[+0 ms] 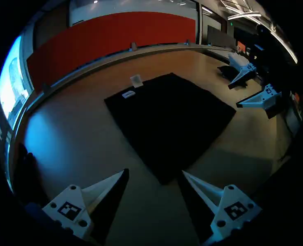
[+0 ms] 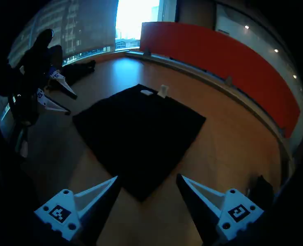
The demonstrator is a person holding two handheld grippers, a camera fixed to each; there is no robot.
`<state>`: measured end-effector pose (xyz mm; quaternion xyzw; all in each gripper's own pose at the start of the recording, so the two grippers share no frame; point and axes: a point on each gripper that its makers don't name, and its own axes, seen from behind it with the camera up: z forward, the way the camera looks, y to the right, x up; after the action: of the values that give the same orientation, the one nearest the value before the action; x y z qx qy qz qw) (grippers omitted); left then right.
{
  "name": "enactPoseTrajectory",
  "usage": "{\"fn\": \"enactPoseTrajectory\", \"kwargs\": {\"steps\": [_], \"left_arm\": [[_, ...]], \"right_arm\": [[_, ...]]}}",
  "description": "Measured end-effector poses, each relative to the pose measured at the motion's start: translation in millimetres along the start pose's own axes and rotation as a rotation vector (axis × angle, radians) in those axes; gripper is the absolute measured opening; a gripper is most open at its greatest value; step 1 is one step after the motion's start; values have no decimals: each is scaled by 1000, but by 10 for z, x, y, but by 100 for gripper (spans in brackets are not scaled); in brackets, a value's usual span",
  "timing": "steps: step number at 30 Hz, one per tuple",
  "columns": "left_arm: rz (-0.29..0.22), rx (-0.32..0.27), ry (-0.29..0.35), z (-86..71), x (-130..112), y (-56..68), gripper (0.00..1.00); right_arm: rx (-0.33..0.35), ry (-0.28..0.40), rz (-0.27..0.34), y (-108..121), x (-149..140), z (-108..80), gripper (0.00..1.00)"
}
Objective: Fold towel
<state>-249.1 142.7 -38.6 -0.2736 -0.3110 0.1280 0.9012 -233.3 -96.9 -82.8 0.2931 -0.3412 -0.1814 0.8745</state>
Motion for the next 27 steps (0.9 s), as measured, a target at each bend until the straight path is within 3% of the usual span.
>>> {"fn": "enactPoseTrajectory", "kwargs": {"steps": [14,20,27], "left_arm": [[-36,-53,-100,195,-263,167,84],[-56,-57,-101,201,-240,173,84],[-27,-45,-102,216,-247,194,83]], "right_arm": [[34,-82,47,-57,-328,127,98],[34,-95,30,-49,-378,158,93],[57,-97,32,-93,-393,168,82]]}}
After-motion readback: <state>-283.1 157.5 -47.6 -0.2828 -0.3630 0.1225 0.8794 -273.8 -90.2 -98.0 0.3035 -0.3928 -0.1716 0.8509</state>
